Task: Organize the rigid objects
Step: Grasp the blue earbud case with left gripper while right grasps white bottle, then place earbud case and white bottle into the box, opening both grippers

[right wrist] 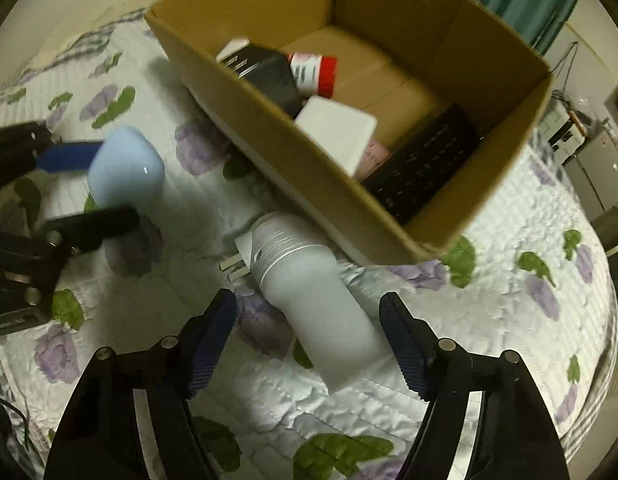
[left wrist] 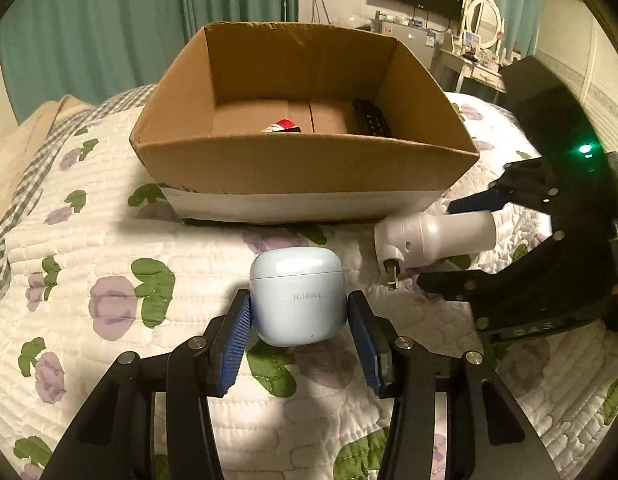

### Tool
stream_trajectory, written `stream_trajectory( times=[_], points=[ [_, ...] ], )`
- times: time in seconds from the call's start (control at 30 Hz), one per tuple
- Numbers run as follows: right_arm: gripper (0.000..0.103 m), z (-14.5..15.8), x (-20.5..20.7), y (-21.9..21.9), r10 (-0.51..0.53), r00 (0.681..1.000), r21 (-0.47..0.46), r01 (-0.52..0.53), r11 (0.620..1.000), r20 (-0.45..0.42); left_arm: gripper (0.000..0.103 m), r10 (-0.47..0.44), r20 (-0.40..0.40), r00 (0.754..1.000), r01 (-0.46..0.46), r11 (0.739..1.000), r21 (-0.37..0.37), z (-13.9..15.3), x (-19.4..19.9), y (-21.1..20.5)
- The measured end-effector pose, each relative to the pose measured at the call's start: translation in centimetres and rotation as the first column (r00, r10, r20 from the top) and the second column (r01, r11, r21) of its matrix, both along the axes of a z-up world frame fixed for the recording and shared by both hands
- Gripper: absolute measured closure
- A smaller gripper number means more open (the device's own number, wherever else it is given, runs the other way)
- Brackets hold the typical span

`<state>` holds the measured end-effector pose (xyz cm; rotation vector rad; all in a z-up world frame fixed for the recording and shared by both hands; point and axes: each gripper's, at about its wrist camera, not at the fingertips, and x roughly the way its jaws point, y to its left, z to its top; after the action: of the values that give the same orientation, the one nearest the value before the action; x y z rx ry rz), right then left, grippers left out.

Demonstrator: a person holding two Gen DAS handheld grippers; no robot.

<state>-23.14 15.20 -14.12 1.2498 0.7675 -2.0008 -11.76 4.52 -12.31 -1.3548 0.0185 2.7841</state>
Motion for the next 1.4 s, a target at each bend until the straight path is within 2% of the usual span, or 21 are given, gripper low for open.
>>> stream_trajectory(
  times=[0.07, 0.13, 0.23, 0.47, 0.7, 0.9, 1.07, 1.4],
  points=[
    [0.034, -0.3, -0.3, -0.4, 0.002, 1.000, 0.003, -0.002, 1.000, 0.014, 0.054, -0.001, 0.004, 1.000, 0.001, 1.000, 0.001, 0.1, -0.4, 0.1],
    [0.051, -0.7, -0.6, -0.8, 0.002, 1.000, 0.007, -0.003, 1.000, 0.030, 0.054, 0.001, 0.010, 1.000, -0.001, 1.000, 0.004, -0.2, -0.8, 0.1],
    [0.061, -0.8, 0.4, -1.5, 0.032, 0.999, 0.031, -0.033, 0.999, 0.019, 0.054, 0.001, 0.003, 1.000, -0.001, 1.000, 0.010, 0.0, -0.3, -0.1],
    [0.062, 0.1, 3.5, -3.1, 0.028, 0.998, 0.088, -0.022, 0.996, -0.057, 0.054, 0.006, -0.026, 1.000, -0.005, 1.000, 0.016, 1.2, 0.3, -0.5],
    [0.062, 4.2, 6.8, -3.7, -0.024, 0.988, 0.044, 0.031, 0.999, -0.151, 0.054, 0.016, -0.093, 0.996, -0.013, 0.999, 0.032, 4.6, 2.2, -1.4],
    [0.062, 9.0, 9.2, -3.8, -0.109, 0.961, -0.049, 0.100, 0.994, -0.254, 0.054, 0.036, -0.160, 0.986, -0.030, 0.999, 0.044, 8.4, 3.5, -2.5],
    [0.062, 12.8, 10.0, -2.6, -0.203, 0.934, -0.177, 0.156, 0.972, -0.295, 0.054, 0.043, -0.210, 0.977, -0.034, 0.998, 0.047, 11.6, 3.6, -3.7],
    [0.062, 20.8, 7.8, -4.0, -0.285, 0.864, -0.320, 0.155, 0.935, -0.414, 0.054, 0.028, -0.312, 0.950, -0.014, 0.999, 0.048, 18.1, -0.6, -6.4]
  ],
)
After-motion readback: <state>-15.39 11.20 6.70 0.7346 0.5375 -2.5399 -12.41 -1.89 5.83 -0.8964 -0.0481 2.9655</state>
